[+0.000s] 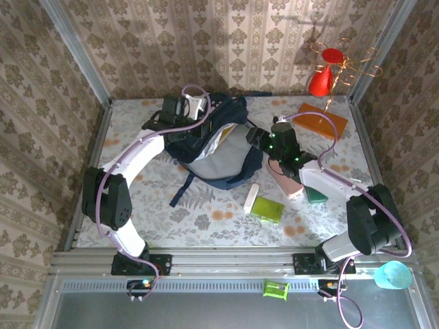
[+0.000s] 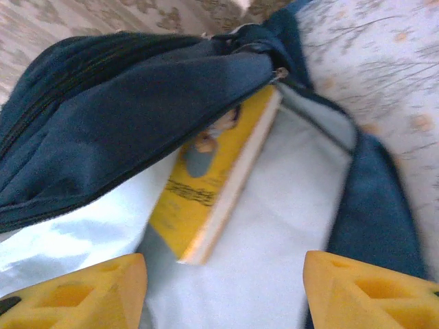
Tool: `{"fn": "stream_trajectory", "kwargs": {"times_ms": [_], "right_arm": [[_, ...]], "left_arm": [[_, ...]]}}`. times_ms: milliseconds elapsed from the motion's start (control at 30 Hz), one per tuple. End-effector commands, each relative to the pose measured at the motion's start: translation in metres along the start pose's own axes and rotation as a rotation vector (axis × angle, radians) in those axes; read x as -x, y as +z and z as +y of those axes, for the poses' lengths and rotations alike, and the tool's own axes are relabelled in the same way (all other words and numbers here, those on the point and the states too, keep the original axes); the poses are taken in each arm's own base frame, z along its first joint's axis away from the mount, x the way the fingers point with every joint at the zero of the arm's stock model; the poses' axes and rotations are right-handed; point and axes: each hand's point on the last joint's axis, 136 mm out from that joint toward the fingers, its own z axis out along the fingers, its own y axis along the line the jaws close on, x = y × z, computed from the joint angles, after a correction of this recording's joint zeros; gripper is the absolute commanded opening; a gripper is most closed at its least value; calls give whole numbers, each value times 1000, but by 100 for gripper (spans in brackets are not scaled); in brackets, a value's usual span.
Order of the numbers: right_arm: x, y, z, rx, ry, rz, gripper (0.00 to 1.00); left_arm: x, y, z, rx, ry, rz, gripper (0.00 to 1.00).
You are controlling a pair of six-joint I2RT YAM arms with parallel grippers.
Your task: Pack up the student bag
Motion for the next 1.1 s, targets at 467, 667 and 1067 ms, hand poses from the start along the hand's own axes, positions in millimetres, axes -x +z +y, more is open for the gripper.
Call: {"fn": "stream_trajectory", "kwargs": {"times_ms": [467, 667, 1067], "right_arm": [[-29, 133, -41, -78, -43, 287, 29], [14, 134, -52, -59, -75, 307, 32], [1, 24, -6, -67, -327, 263, 45]], "left_arm": [[-45, 3, -3, 101, -86, -66, 0], [-40, 31, -30, 20, -44, -11, 13], [-97, -74, 87, 430, -279, -132, 72]]}}
